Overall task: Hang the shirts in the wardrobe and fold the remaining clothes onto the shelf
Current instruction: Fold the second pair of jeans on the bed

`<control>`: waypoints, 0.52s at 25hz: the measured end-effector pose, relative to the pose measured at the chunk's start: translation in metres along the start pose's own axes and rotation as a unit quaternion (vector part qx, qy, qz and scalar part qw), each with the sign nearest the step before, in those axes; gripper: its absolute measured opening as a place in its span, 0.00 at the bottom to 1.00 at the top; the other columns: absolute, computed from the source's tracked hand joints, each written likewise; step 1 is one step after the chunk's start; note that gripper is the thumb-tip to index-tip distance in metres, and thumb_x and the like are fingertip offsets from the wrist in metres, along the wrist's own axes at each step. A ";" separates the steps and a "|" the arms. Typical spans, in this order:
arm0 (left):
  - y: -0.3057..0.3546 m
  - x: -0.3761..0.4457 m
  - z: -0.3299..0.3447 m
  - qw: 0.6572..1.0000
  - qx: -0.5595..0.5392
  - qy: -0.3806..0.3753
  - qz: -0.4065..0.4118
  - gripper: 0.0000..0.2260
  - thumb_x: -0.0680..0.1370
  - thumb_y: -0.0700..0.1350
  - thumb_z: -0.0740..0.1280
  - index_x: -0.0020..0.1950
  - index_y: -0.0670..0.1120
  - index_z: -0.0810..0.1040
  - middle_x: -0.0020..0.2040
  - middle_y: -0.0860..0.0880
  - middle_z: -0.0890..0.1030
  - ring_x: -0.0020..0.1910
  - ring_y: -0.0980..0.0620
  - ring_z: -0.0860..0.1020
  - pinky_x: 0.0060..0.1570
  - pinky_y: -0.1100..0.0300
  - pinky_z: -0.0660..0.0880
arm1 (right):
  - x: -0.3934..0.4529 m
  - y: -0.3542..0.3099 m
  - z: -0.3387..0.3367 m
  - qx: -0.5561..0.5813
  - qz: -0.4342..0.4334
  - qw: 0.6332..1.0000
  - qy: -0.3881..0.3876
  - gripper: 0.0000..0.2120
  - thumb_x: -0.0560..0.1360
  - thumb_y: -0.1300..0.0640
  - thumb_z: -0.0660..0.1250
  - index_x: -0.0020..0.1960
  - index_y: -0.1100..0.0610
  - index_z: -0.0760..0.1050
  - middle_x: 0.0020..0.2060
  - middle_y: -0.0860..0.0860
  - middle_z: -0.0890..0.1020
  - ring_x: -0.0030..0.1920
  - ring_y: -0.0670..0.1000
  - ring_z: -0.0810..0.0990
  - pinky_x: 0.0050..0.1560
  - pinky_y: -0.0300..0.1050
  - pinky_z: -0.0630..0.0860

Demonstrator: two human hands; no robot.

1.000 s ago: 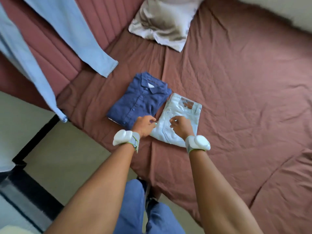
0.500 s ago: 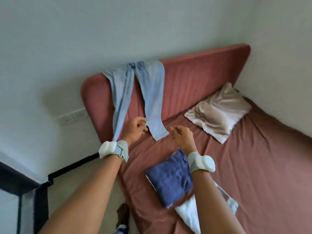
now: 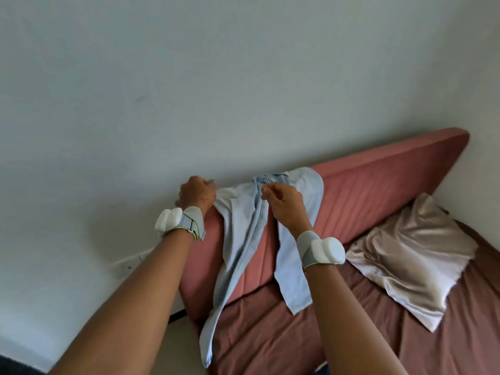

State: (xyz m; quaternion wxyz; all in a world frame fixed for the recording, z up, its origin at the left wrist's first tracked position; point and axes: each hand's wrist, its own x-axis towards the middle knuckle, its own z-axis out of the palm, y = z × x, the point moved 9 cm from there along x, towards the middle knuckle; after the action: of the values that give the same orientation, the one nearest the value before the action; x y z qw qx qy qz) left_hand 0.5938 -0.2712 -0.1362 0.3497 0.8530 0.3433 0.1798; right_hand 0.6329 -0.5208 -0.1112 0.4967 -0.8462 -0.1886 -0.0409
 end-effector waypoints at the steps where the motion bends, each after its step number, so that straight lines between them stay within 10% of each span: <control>1: -0.006 0.022 0.011 0.997 0.052 -0.046 -0.042 0.21 0.77 0.55 0.61 0.60 0.41 0.78 0.59 0.38 0.79 0.60 0.37 0.75 0.60 0.49 0.72 | 0.019 -0.004 0.008 -0.003 -0.001 1.000 0.003 0.09 0.79 0.57 0.65 0.51 0.61 0.81 0.41 0.51 0.83 0.37 0.43 0.77 0.38 0.23 0.67; 7: -0.012 0.074 0.078 0.949 0.087 -0.297 -0.066 0.28 0.84 0.56 0.48 0.74 0.37 0.64 0.71 0.37 0.69 0.65 0.42 0.73 0.66 0.55 0.67 | 0.069 0.002 0.045 -0.032 0.004 0.999 -0.007 0.10 0.79 0.56 0.65 0.51 0.62 0.81 0.44 0.54 0.84 0.43 0.47 0.78 0.39 0.29 0.67; 10: -0.021 0.077 0.101 0.927 -0.091 -0.348 -0.105 0.18 0.80 0.43 0.63 0.68 0.35 0.71 0.58 0.42 0.76 0.37 0.51 0.79 0.39 0.67 0.76 | 0.069 0.011 0.065 -0.054 -0.005 0.997 -0.050 0.11 0.79 0.57 0.65 0.49 0.65 0.81 0.43 0.58 0.84 0.41 0.53 0.79 0.41 0.33 0.69; 13: -0.019 0.081 0.098 0.896 -0.243 -0.339 -0.153 0.07 0.75 0.39 0.67 0.52 0.42 0.76 0.46 0.43 0.77 0.38 0.50 0.74 0.37 0.63 0.75 | 0.065 0.018 0.066 -0.043 0.013 0.996 -0.077 0.10 0.79 0.57 0.65 0.51 0.64 0.81 0.43 0.59 0.84 0.41 0.50 0.78 0.42 0.35 0.70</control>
State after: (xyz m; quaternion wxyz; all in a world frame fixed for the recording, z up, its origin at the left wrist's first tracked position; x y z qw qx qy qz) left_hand 0.6952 -0.2503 -0.2116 0.6644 0.6876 0.2759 -0.0981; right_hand 0.6920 -0.4538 -0.1431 0.4442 -0.8698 -0.2137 0.0224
